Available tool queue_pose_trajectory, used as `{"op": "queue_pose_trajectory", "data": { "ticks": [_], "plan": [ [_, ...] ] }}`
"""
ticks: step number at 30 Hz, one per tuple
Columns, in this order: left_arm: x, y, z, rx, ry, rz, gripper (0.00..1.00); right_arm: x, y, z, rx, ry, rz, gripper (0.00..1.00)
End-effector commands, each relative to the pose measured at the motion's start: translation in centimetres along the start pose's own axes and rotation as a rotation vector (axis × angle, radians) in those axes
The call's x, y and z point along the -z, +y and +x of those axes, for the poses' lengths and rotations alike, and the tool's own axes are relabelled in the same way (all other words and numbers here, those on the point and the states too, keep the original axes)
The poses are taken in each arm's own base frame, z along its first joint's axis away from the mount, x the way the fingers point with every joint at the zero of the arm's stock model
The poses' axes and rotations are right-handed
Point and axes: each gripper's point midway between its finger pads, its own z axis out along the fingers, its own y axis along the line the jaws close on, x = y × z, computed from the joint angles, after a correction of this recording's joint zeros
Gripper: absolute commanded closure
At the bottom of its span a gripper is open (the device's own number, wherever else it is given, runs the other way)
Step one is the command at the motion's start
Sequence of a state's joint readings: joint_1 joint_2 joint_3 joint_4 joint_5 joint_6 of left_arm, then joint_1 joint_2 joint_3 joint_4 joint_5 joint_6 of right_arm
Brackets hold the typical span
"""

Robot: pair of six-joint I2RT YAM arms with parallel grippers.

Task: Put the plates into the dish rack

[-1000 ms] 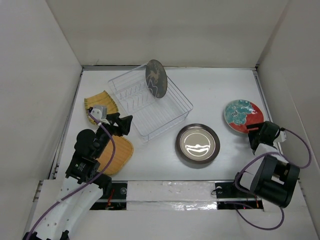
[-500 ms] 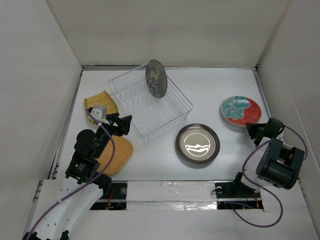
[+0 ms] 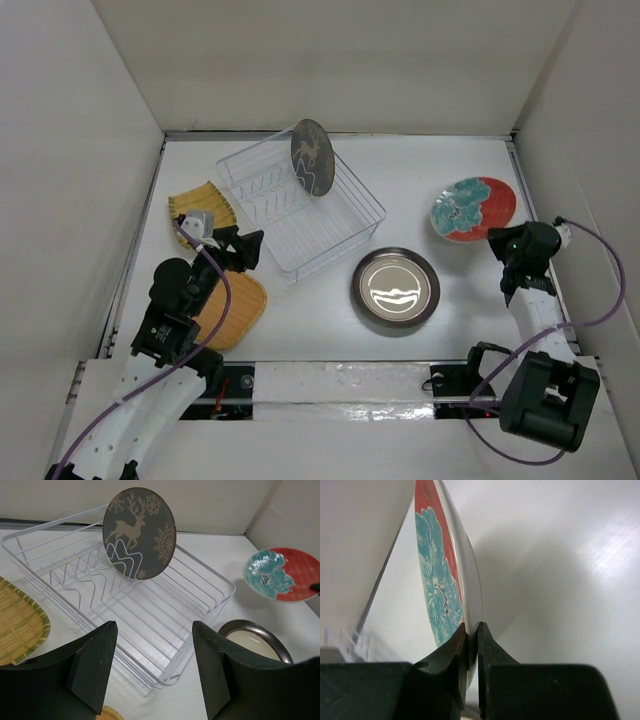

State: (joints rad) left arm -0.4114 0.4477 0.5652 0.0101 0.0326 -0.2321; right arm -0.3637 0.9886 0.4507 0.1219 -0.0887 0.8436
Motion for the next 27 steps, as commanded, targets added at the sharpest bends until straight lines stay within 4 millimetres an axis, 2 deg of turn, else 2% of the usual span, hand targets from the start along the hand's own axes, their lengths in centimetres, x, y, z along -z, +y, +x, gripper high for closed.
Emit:
{"op": "queue_pose_trajectory", "data": {
  "ticks": [1,3,4,5,6,7,8,9,10,11,12,13,14,15,16,17,18,19,20,21,22,23,24,25,26,27],
  "plan": [
    [0.0,-0.8,-2.4,-0.014,-0.059,0.025,0.42,6.9,20.3,-7.7,0.198,-0.25,-0.558,1.0],
    [0.0,-0.9,-2.4,-0.015,-0.061,0.025,0.42,7.2,23.6,-6.3,0.261,-0.215,-0.582,1.0],
    [0.0,-0.8,-2.5,-0.014,-0.061,0.024,0.42,9.8,28.1,-5.4,0.317,-0.21,-0.684,1.0],
    [0.0,-0.8,-2.4,-0.015,-0.061,0.021,0.42,10.2,29.4,-4.6,0.339,-0.196,-0.689,1.0],
    [0.0,-0.7,-2.3,-0.015,-0.059,0.017,0.42,9.5,30.5,-4.1,0.354,-0.212,-0.656,1.0],
    [0.0,-0.7,-2.4,-0.015,-0.06,0.019,0.42,10.7,32.7,-1.9,0.413,-0.189,-0.705,1.0],
    [0.0,-0.7,-2.3,-0.016,-0.058,0.018,0.42,12.2,35.4,-3.0,0.411,-0.23,-0.728,1.0],
    [0.0,-0.7,-2.4,-0.015,-0.059,0.02,0.42,12.6,36.9,-2.4,0.431,-0.225,-0.743,1.0],
    [0.0,-0.7,-2.4,-0.016,-0.06,0.019,0.42,11.2,38.1,-0.3,0.494,-0.197,-0.736,1.0],
    [0.0,-0.7,-2.3,-0.017,-0.058,0.018,0.42,13.3,41.2,0.1,0.49,-0.201,-0.794,1.0],
    [0.0,-0.7,-2.4,-0.017,-0.061,0.02,0.42,12.0,42.2,3.8,0.562,-0.146,-0.789,1.0],
    [0.1,-0.8,-2.4,-0.015,-0.062,0.021,0.42,11.4,43.4,3.7,0.577,-0.166,-0.787,1.0],
    [0.1,-0.7,-2.4,-0.015,-0.063,0.018,0.42,11.5,44.2,5.6,0.612,-0.139,-0.777,1.0],
    [0.1,-0.7,-2.4,-0.016,-0.063,0.019,0.42,12.7,46.7,4.6,0.597,-0.18,-0.8,1.0],
    [0.1,-0.7,-2.5,-0.016,-0.065,0.017,0.42,12.3,47.6,5.2,0.633,-0.198,-0.795,1.0],
    [0.2,-0.7,-2.5,-0.016,-0.067,0.017,0.42,9.8,47.4,8.3,0.692,-0.155,-0.748,1.0],
    [0.2,-0.7,-2.5,-0.016,-0.068,0.019,0.42,11.1,49.6,7.4,0.667,-0.199,-0.758,1.0],
    [0.2,-0.7,-2.6,-0.015,-0.071,0.019,0.42,10.6,50.1,7.8,0.699,-0.218,-0.738,1.0],
    [0.3,-0.7,-2.7,-0.015,-0.072,0.019,0.42,8.4,49.9,10.2,0.744,-0.202,-0.693,1.0],
    [0.3,-0.7,-2.7,-0.016,-0.073,0.018,0.42,8.0,50.2,10.1,0.747,-0.233,-0.659,1.0],
    [0.3,-0.7,-2.6,-0.016,-0.071,0.017,0.42,9.0,51.6,9.5,0.743,-0.272,-0.671,1.0],
    [0.3,-0.7,-2.7,-0.016,-0.073,0.016,0.42,8.6,52.0,9.4,0.741,-0.294,-0.657,1.0],
    [0.3,-0.7,-2.7,-0.016,-0.072,0.019,0.42,7.2,51.9,11.3,0.765,-0.289,-0.634,1.0],
    [0.3,-0.8,-2.6,-0.016,-0.071,0.02,0.42,6.8,52.1,11.5,0.777,-0.298,-0.626,1.0],
    [0.3,-0.7,-2.6,-0.016,-0.069,0.02,0.42,7.6,53.1,11.2,0.76,-0.319,-0.64,1.0],
    [0.3,-0.7,-2.6,-0.016,-0.068,0.018,0.42,6.0,52.6,12.3,0.796,-0.331,-0.601,1.0]
  ]
}}
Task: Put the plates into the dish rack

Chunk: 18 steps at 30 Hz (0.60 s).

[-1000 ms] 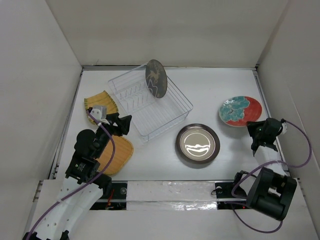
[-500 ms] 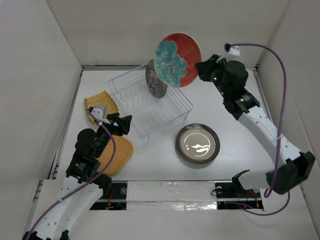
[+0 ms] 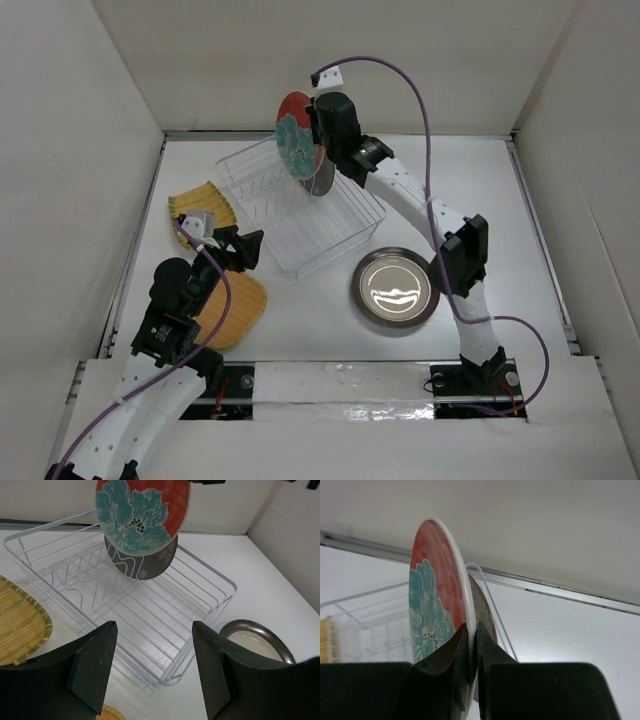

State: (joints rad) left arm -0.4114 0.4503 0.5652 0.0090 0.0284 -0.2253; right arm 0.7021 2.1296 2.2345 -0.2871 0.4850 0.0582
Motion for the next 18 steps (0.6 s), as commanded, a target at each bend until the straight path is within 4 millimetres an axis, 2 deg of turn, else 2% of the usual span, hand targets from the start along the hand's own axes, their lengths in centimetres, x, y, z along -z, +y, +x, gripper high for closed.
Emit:
{"op": "queue_pose_trajectory", "data": {
  "ticks": [1,2,5,10,13,17,18],
  "plan": [
    [0.4,-0.8,-2.7,-0.009,-0.072,0.022,0.42,3.0,-2.1,-12.5,-0.095,-0.326,0.117,1.0],
    [0.4,-0.8,-2.7,-0.008,-0.071,0.02,0.42,3.1,-1.7,-12.7,-0.089,-0.334,0.119,1.0],
    [0.3,-0.7,-2.6,-0.009,-0.07,0.019,0.42,2.0,-1.4,-11.2,-0.038,-0.324,0.162,1.0],
    [0.2,-0.8,-2.4,-0.008,-0.063,0.025,0.42,1.6,-0.9,-9.5,0.034,-0.306,0.204,1.0],
    [0.1,-0.8,-2.3,-0.01,-0.059,0.024,0.42,1.9,-1.5,-10.5,0.019,-0.342,0.229,1.0],
    [0.0,-0.8,-2.3,-0.009,-0.058,0.022,0.42,3.2,-1.4,-12.5,-0.004,-0.393,0.221,1.0],
    [0.0,-0.8,-2.3,-0.01,-0.056,0.022,0.42,3.1,-1.2,-12.5,0.003,-0.392,0.212,1.0]
  ]
}}
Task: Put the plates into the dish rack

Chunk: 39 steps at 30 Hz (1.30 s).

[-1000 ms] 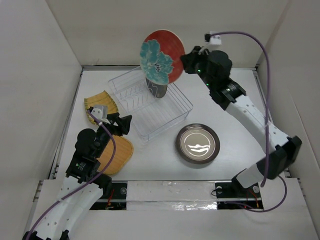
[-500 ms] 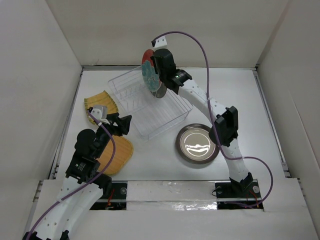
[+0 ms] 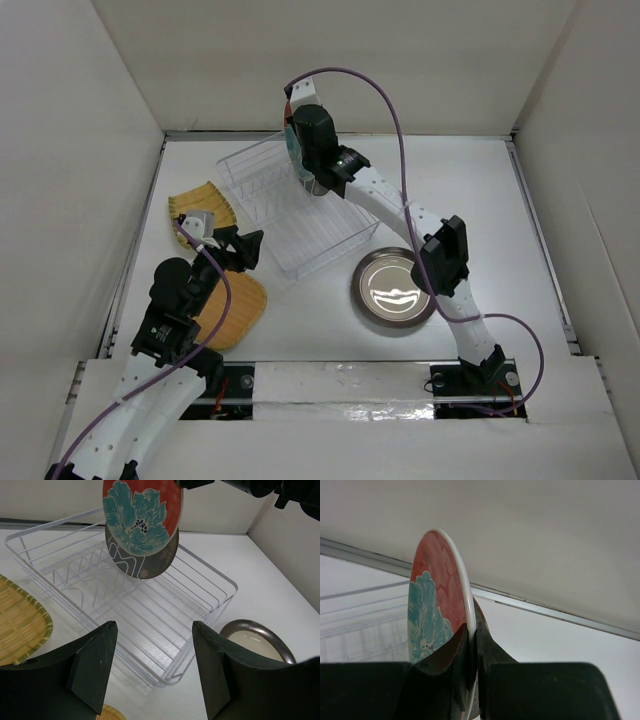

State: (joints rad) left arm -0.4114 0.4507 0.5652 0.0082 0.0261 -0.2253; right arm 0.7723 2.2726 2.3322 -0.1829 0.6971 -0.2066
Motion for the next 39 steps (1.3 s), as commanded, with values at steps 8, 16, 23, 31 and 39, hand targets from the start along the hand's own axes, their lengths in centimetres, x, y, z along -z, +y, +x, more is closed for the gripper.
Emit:
{"op": "queue_pose_trajectory", "data": {
  "ticks": [8,16,23,31,39],
  "plan": [
    [0.0,-0.7,-2.2,-0.011,-0.055,0.019,0.42,1.2,-4.0,-7.4,-0.195,-0.217,0.057,1.0],
    [-0.1,-0.7,-2.3,-0.012,-0.055,0.019,0.42,1.1,0.5,-1.7,-0.114,-0.151,-0.029,1.0],
    [-0.1,-0.7,-2.2,-0.012,-0.053,0.017,0.42,0.5,-0.4,-2.8,-0.037,-0.199,0.031,1.0],
    [-0.1,-0.6,-2.1,-0.012,-0.051,0.011,0.42,-1.3,-2.4,-7.2,0.043,-0.32,-0.059,1.0],
    [-0.4,-0.4,-1.9,-0.016,-0.041,0.007,0.42,-1.4,-2.2,-3.5,0.0,-0.245,-0.081,1.0]
  ]
}}
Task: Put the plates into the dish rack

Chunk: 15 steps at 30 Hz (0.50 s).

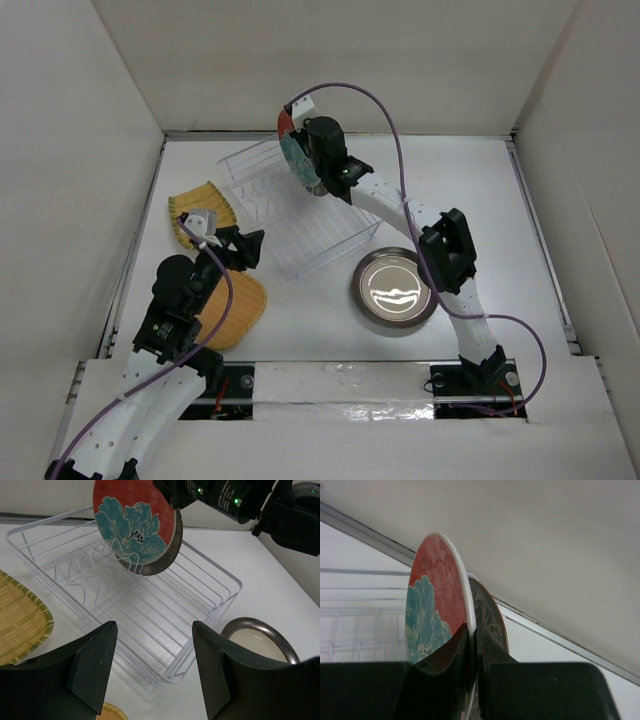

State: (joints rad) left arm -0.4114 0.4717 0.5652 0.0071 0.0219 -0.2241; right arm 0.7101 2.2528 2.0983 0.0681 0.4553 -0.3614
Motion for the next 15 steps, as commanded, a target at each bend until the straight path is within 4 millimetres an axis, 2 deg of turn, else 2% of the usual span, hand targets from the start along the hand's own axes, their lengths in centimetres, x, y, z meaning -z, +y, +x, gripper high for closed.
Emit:
{"op": "queue_pose_trajectory", "data": {
  "ticks": [1,2,3,5,6,8,9,11,12,13,14,15],
  "plan": [
    [0.0,-0.7,-2.4,-0.014,-0.061,0.018,0.42,2.2,-3.5,-6.1,-0.122,-0.167,0.091,1.0],
    [-0.1,-0.7,-2.4,-0.013,-0.059,0.018,0.42,2.5,-2.0,-3.8,-0.142,-0.133,0.078,1.0],
    [-0.1,-0.7,-2.3,-0.013,-0.058,0.018,0.42,3.0,-2.5,-3.3,-0.164,-0.121,0.106,0.97],
    [-0.2,-0.7,-2.2,-0.014,-0.054,0.02,0.42,3.4,-1.5,-1.3,-0.2,-0.08,0.109,0.87],
    [-0.2,-0.8,-2.3,-0.014,-0.055,0.023,0.42,3.5,-1.6,-1.0,-0.217,-0.065,0.115,0.75],
    [-0.3,-0.8,-2.1,-0.013,-0.048,0.024,0.42,4.0,-1.3,-1.1,-0.265,-0.038,0.091,0.63],
    [-0.2,-0.8,-2.2,-0.014,-0.049,0.025,0.42,4.2,-1.5,-1.8,-0.285,-0.044,0.085,0.5],
    [-0.1,-0.8,-2.3,-0.013,-0.054,0.021,0.42,5.5,-2.1,-3.7,-0.335,-0.055,0.054,0.39],
    [-0.1,-0.8,-2.3,-0.013,-0.055,0.022,0.42,6.1,-2.2,-3.8,-0.35,-0.05,0.04,0.3],
    [-0.1,-0.8,-2.3,-0.013,-0.058,0.022,0.42,6.7,-2.8,-4.1,-0.372,-0.053,0.029,0.26],
    [0.0,-0.8,-2.4,-0.013,-0.061,0.025,0.42,8.7,-4.2,-6.5,-0.451,-0.096,0.016,0.22],
    [0.0,-0.9,-2.5,-0.013,-0.061,0.03,0.42,9.6,-5.0,-6.8,-0.485,-0.102,0.004,0.19]
  ]
}}
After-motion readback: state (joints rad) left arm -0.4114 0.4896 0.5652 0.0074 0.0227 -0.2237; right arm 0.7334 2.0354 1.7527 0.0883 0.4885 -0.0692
